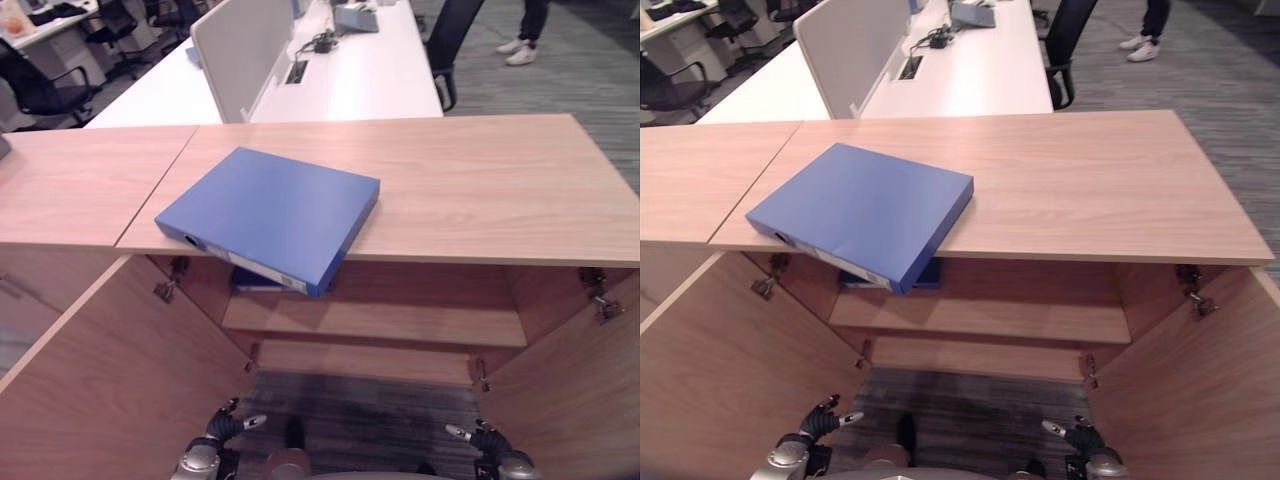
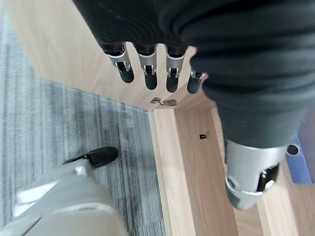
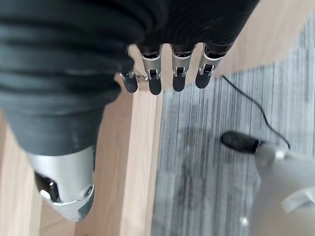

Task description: Put the empty folder in the office cabinet

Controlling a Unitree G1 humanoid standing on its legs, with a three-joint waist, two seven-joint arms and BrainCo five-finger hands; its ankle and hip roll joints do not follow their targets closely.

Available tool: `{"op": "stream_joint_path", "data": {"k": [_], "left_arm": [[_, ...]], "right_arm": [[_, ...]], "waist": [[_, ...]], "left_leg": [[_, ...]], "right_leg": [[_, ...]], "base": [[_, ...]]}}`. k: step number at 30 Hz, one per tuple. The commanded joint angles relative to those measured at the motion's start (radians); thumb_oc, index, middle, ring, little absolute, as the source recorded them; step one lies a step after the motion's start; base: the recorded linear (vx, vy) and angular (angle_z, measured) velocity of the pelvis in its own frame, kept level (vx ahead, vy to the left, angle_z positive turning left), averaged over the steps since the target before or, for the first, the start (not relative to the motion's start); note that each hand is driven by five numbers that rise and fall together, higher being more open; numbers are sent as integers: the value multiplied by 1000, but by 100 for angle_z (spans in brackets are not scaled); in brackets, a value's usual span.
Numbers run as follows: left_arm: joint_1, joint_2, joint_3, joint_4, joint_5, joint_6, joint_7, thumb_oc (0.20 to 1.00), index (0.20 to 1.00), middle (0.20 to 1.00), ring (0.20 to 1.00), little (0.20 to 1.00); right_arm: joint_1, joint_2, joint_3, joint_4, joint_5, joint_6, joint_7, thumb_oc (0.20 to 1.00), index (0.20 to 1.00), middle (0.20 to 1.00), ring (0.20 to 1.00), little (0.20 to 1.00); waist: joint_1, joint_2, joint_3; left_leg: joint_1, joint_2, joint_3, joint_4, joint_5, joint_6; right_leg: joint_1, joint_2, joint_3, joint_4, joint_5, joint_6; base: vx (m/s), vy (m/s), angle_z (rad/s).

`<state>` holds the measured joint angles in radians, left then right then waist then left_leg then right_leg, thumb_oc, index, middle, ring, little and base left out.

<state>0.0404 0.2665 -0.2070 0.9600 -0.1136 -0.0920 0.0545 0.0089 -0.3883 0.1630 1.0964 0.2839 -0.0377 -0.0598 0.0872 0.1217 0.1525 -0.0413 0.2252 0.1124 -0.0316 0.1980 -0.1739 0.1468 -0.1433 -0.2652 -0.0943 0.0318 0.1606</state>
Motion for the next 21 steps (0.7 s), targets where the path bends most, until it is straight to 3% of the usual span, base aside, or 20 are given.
{"op": "stream_joint_path", "data": {"k": [1, 2, 3, 4, 8, 13, 21], "left_arm": [[-97, 67, 5, -48, -34, -35, 3, 1000, 1000, 1000, 1000, 1000], [-93, 67, 6, -59, -36, -34, 1, 1000, 1000, 1000, 1000, 1000], [-94, 67, 6, -60, -36, -33, 1, 1000, 1000, 1000, 1000, 1000], [-82, 68, 7, -73, -31, -32, 3, 1000, 1000, 1000, 1000, 1000], [-74, 76, 7, -151, -28, -31, -4, 1000, 1000, 1000, 1000, 1000], [-59, 100, 28, -248, -34, -39, -4, 1000, 1000, 1000, 1000, 1000], [-53, 105, 58, -251, -37, -40, 7, 1000, 1000, 1000, 1000, 1000]], "right_arm": [[-82, 1, -8, -45, -27, -28, -9, 1000, 1000, 1000, 1000, 1000], [-78, -1, -12, -43, -26, -27, -8, 1000, 1000, 1000, 1000, 1000], [-78, -1, -12, -43, -26, -27, -8, 1000, 1000, 1000, 1000, 1000], [-70, -3, -22, -31, -23, -22, -5, 1000, 1000, 1000, 1000, 1000], [-54, 15, -46, -27, 9, -23, -7, 1000, 1000, 1000, 1000, 1000], [-37, 44, -59, -46, 17, -22, -5, 1000, 1000, 1000, 1000, 1000], [-50, 63, -40, -53, -15, -12, 2, 1000, 1000, 1000, 1000, 1000]], "waist": [[-23, -122, 83], [-30, -126, 81], [-31, -127, 78], [-53, -128, 65], [-61, -108, 30], [-58, -106, 10], [-40, -114, 15]], "left_leg": [[-18, -16, -50, 176, -132, -21], [0, -26, -49, 203, -163, -15], [-5, -27, -49, 201, -159, -14], [52, -34, -16, 209, -206, -1], [108, -50, 31, 106, -235, 13], [163, -71, 34, 13, -227, 21], [187, -93, 43, -17, -233, 45]], "right_leg": [[20, -43, -11, 32, -95, -31], [10, -43, -14, 38, -96, -37], [5, -44, -15, 38, -94, -36], [-23, -38, -25, 57, -101, -45], [-32, -24, -33, 82, -102, -40], [-15, -38, -40, 77, -85, -22], [-39, -70, -30, 126, -74, 2]], "base": [[-181, -84, 21], [-133, -51, 28], [-139, -15, 44], [-84, 50, 37], [-6, 73, -10], [15, 82, 26], [-16, 82, -1]]}}
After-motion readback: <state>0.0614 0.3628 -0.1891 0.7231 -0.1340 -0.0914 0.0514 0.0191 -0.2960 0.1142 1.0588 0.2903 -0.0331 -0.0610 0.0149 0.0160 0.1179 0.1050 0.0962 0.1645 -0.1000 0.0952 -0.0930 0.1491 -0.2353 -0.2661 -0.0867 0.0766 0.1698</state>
